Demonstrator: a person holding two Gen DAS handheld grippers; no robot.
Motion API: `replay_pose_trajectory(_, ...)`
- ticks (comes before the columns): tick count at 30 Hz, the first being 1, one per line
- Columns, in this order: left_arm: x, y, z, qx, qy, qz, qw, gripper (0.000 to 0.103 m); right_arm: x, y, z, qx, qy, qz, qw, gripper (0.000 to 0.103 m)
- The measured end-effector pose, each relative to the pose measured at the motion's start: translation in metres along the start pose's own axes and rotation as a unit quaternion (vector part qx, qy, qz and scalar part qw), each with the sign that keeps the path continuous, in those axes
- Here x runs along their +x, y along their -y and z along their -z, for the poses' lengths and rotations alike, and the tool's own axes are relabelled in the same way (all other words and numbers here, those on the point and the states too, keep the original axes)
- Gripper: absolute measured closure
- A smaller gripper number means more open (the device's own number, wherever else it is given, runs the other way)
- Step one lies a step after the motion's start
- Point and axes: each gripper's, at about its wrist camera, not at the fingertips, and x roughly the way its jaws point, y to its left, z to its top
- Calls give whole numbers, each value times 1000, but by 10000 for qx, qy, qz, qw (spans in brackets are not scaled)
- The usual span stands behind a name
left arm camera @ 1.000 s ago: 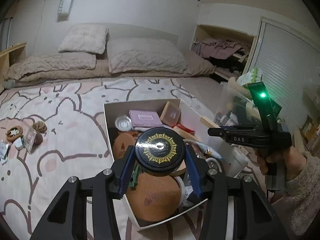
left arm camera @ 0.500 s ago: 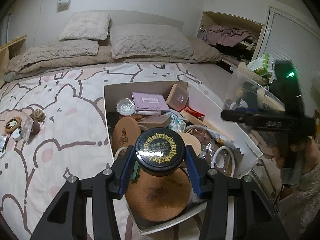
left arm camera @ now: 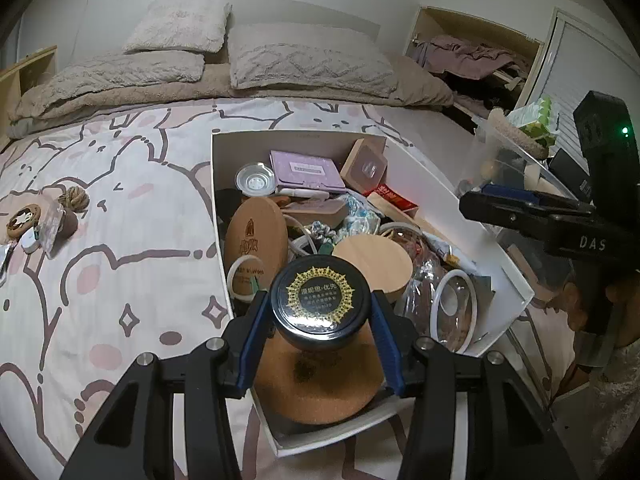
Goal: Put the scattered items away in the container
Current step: 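Open the left tool over the box dropping the tin while the right tool releases the stick, then withdraw both tools back from the white box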
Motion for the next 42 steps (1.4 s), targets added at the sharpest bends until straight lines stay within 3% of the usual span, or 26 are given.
replay_pose_trajectory(12,-14,3,7,238,-24,-339,9991,52,-2,-6,1,-17,4,-188,9998,20)
replay_pose_trajectory(15,-17,2,8,236,-20,-388,9990,9,-3,-7,1,-6,20,-200,9998,20)
replay_pose_trajectory(22,-24,8,8,385,45,-371,9986,8,-5,-9,2,-23,38,-240,9997,20)
replay_pose_trajectory(39,-34,1,3,205,134,-382,9990,8,-6,-12,4,-103,116,-225,9996,20)
replay_pose_trajectory(42,-34,0,2,188,175,-385,9989,7,-6,-13,5,-136,252,-209,9994,0)
